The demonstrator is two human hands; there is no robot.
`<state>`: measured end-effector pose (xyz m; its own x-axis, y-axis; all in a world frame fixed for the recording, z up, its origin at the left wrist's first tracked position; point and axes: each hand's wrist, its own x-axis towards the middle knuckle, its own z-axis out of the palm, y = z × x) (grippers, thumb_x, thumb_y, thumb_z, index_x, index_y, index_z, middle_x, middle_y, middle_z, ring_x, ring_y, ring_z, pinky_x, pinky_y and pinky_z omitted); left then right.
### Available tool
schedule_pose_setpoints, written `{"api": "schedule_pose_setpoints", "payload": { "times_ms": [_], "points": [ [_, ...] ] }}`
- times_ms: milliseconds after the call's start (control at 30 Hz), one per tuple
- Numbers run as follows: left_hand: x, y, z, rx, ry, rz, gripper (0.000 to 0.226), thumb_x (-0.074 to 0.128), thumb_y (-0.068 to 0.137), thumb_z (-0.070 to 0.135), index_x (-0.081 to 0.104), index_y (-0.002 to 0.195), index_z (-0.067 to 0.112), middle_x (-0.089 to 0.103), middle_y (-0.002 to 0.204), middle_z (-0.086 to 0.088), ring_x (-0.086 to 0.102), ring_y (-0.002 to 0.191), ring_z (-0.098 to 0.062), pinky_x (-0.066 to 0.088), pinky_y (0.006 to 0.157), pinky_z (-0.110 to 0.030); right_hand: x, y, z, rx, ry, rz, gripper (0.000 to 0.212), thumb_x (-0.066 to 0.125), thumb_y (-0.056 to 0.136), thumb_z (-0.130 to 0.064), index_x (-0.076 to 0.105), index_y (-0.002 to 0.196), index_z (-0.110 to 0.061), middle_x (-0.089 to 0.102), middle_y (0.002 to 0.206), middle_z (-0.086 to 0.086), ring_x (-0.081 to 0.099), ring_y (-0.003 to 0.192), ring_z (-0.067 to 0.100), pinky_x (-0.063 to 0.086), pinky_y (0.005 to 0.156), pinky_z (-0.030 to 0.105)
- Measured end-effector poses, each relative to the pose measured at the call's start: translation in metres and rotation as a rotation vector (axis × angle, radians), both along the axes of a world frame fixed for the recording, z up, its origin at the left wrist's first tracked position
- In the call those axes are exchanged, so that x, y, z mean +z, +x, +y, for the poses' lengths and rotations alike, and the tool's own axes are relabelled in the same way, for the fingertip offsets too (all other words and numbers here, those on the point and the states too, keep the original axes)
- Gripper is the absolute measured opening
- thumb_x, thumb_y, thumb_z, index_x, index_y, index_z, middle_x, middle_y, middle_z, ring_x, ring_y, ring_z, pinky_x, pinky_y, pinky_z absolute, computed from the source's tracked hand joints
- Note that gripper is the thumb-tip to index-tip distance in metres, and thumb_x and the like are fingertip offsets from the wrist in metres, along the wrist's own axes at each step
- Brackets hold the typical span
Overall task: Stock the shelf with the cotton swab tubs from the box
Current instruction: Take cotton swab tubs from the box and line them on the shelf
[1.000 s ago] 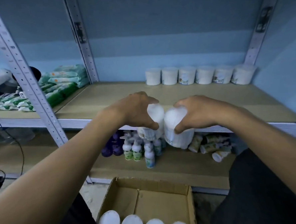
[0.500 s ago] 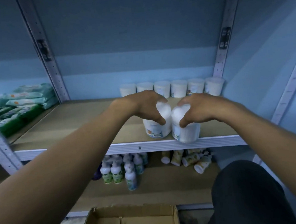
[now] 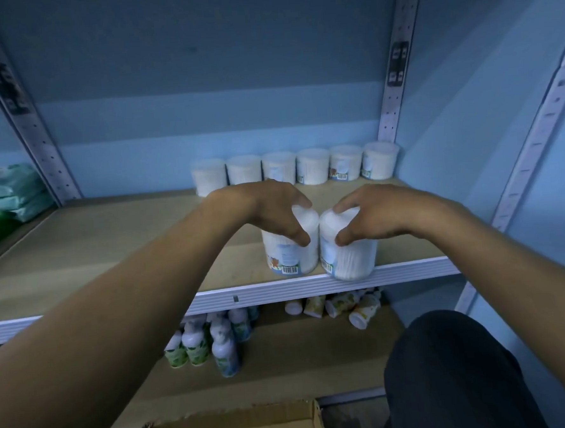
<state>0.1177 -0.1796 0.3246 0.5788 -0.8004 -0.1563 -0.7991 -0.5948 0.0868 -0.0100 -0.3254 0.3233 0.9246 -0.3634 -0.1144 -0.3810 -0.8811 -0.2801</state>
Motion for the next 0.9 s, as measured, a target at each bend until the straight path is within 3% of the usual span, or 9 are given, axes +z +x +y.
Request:
{"api": "schedule_pose_setpoints", "payload": {
  "times_ms": [133, 267, 433, 533, 667, 767, 900],
  "points": [
    [0.0, 0.001, 0.001, 0.007, 0.008, 0.021, 0.083, 0.07, 0.074, 0.058, 0.037, 0.149, 0.039, 0.036, 0.155, 0.012, 0.037, 0.141, -0.015, 0.035, 0.113, -0.037, -0.001, 0.001, 0.004, 0.001, -0.054, 0.036, 0.077, 0.076, 0.081, -0.047, 0.044, 0.149, -0.03, 0.044, 0.152, -0.004, 0.047, 0.133, 0.021, 0.043, 0.102, 0.033],
    [-0.001, -0.001, 0.005, 0.01, -0.039, -0.015, 0.086, 0.075, 0.071, 0.059, 0.04, 0.147, 0.037, 0.04, 0.152, 0.01, 0.04, 0.138, -0.014, 0.038, 0.11, -0.035, -0.011, 0.005, 0.006, -0.024, -0.093, -0.046, 0.084, 0.086, 0.065, -0.047, 0.051, 0.14, -0.036, 0.05, 0.144, -0.001, 0.051, 0.125, 0.025, 0.048, 0.099, 0.041],
    [-0.007, -0.01, 0.009, -0.005, -0.131, -0.083, 0.071, 0.08, 0.069, 0.055, 0.058, 0.133, 0.035, 0.055, 0.138, 0.011, 0.049, 0.127, -0.012, 0.044, 0.1, -0.03, -0.024, 0.002, 0.009, -0.017, -0.124, -0.14, 0.074, 0.089, 0.067, -0.032, 0.057, 0.134, -0.037, 0.053, 0.137, 0.0, 0.053, 0.121, 0.027, 0.05, 0.093, 0.04],
    [-0.011, -0.014, 0.007, 0.004, -0.17, -0.105, 0.064, 0.082, 0.073, 0.048, 0.062, 0.131, 0.03, 0.058, 0.136, 0.008, 0.051, 0.125, -0.014, 0.044, 0.094, -0.028, -0.035, 0.002, 0.008, 0.0, -0.183, -0.206, 0.06, 0.08, 0.077, -0.021, 0.059, 0.13, -0.039, 0.056, 0.13, 0.001, 0.054, 0.117, 0.028, 0.046, 0.083, 0.035],
    [-0.012, -0.016, 0.0, -0.001, -0.184, -0.119, 0.061, 0.082, 0.075, 0.046, 0.064, 0.13, 0.028, 0.058, 0.134, 0.005, 0.051, 0.124, -0.017, 0.046, 0.093, -0.029, -0.043, 0.004, 0.0, -0.009, -0.208, -0.252, 0.055, 0.073, 0.081, -0.016, 0.059, 0.129, -0.039, 0.058, 0.127, 0.002, 0.055, 0.114, 0.029, 0.043, 0.079, 0.033],
    [-0.016, -0.013, -0.008, -0.005, -0.198, -0.112, 0.061, 0.082, 0.073, 0.046, 0.064, 0.129, 0.03, 0.058, 0.133, 0.004, 0.053, 0.122, -0.02, 0.049, 0.096, -0.038, -0.044, 0.006, -0.009, -0.013, -0.207, -0.257, 0.055, 0.074, 0.081, -0.015, 0.06, 0.129, -0.039, 0.059, 0.126, 0.003, 0.056, 0.111, 0.03, 0.042, 0.075, 0.031],
    [-0.02, -0.003, -0.028, -0.006, -0.224, -0.088, 0.059, 0.084, 0.07, 0.046, 0.067, 0.125, 0.032, 0.062, 0.128, 0.004, 0.058, 0.116, -0.02, 0.052, 0.093, -0.042, -0.041, 0.011, -0.025, -0.029, -0.22, -0.235, 0.059, 0.079, 0.076, -0.018, 0.06, 0.127, -0.041, 0.061, 0.124, 0.003, 0.057, 0.113, 0.029, 0.046, 0.081, 0.033]
  ]
}}
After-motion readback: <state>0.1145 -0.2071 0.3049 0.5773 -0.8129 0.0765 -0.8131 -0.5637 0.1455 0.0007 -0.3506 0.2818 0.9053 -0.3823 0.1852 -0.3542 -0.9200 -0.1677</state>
